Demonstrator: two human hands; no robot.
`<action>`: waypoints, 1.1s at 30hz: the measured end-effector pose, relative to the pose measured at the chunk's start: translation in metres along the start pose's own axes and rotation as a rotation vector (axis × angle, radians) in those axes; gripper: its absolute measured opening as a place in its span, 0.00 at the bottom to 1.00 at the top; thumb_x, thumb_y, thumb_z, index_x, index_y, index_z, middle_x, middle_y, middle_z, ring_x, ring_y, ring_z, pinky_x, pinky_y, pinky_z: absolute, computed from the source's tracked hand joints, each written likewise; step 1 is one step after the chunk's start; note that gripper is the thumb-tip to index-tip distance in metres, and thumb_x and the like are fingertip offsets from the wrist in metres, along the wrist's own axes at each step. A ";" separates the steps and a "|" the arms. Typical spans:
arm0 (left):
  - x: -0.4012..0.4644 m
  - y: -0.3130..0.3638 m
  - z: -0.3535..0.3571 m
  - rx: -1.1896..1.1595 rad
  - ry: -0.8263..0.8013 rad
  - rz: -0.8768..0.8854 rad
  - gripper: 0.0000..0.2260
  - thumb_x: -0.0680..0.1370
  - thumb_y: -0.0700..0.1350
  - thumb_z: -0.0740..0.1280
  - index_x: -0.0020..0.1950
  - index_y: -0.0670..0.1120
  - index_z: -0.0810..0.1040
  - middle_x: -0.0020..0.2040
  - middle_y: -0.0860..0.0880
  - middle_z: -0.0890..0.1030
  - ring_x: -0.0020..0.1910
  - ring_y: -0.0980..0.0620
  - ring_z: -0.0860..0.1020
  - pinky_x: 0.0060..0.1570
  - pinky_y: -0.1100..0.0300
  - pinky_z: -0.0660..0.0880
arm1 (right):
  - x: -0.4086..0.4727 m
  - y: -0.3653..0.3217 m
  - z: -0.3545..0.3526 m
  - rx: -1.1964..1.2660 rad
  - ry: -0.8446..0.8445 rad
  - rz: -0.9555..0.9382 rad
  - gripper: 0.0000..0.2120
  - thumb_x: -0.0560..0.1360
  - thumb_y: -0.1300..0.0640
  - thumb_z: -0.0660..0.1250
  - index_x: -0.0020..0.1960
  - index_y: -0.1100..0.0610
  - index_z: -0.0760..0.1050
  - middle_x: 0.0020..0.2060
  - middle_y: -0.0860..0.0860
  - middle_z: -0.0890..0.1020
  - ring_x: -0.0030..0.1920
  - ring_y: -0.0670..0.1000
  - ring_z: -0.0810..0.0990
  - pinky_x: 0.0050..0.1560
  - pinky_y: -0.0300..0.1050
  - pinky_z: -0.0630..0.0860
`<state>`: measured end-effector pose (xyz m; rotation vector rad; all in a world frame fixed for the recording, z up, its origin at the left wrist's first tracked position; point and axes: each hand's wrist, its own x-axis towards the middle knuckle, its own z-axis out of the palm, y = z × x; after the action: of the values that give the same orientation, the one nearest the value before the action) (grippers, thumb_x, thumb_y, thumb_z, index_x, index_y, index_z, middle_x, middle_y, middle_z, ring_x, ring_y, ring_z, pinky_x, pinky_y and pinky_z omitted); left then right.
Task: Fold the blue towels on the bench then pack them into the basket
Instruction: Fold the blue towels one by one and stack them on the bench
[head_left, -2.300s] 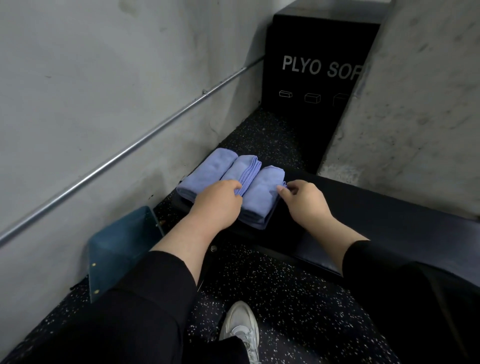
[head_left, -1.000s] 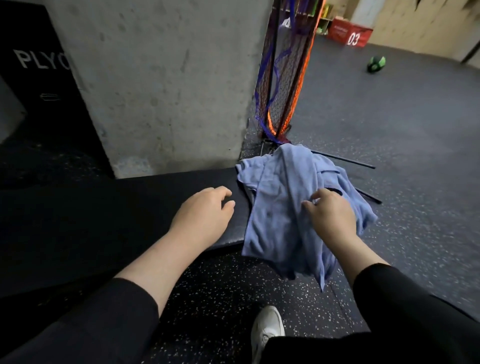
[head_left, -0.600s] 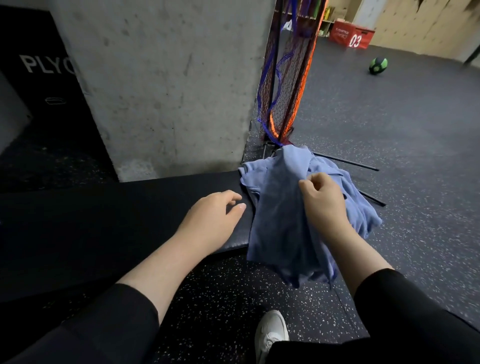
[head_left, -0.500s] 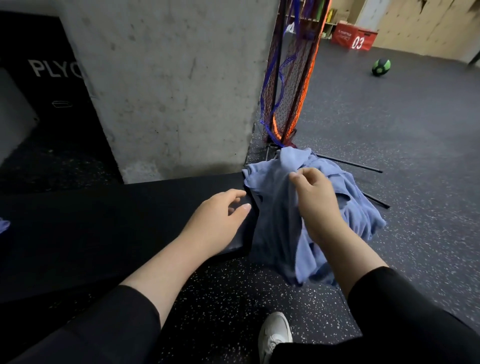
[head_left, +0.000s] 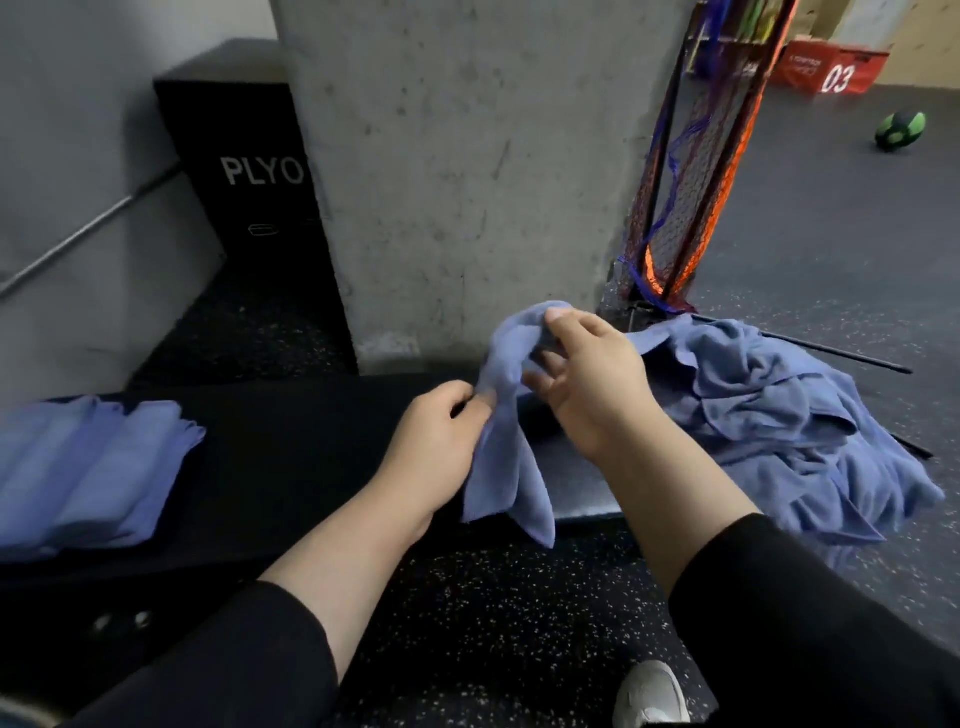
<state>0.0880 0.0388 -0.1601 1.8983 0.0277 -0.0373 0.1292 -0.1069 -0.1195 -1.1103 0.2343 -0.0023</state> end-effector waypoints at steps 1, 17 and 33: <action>0.002 -0.001 -0.012 -0.044 0.060 -0.007 0.18 0.83 0.50 0.64 0.38 0.42 0.72 0.30 0.53 0.71 0.31 0.57 0.68 0.34 0.57 0.65 | 0.005 0.005 0.006 -0.056 -0.030 0.003 0.06 0.83 0.59 0.63 0.54 0.60 0.78 0.54 0.60 0.82 0.57 0.59 0.82 0.55 0.54 0.81; 0.015 -0.023 -0.103 -0.563 -0.058 -0.418 0.18 0.85 0.48 0.57 0.62 0.41 0.82 0.58 0.39 0.84 0.63 0.38 0.80 0.69 0.41 0.73 | -0.006 0.085 0.063 -1.016 -0.465 -0.307 0.25 0.77 0.50 0.71 0.71 0.43 0.68 0.58 0.42 0.79 0.58 0.41 0.78 0.58 0.36 0.73; 0.014 -0.023 -0.098 -0.355 0.079 -0.119 0.18 0.71 0.61 0.72 0.41 0.45 0.78 0.41 0.45 0.78 0.43 0.50 0.75 0.48 0.50 0.71 | 0.006 0.060 0.046 -1.155 -0.113 -0.302 0.12 0.75 0.51 0.69 0.35 0.53 0.76 0.34 0.45 0.77 0.35 0.44 0.75 0.39 0.41 0.68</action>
<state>0.1021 0.1394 -0.1507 1.5408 0.1891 -0.0357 0.1366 -0.0403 -0.1543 -2.2804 -0.0685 -0.0824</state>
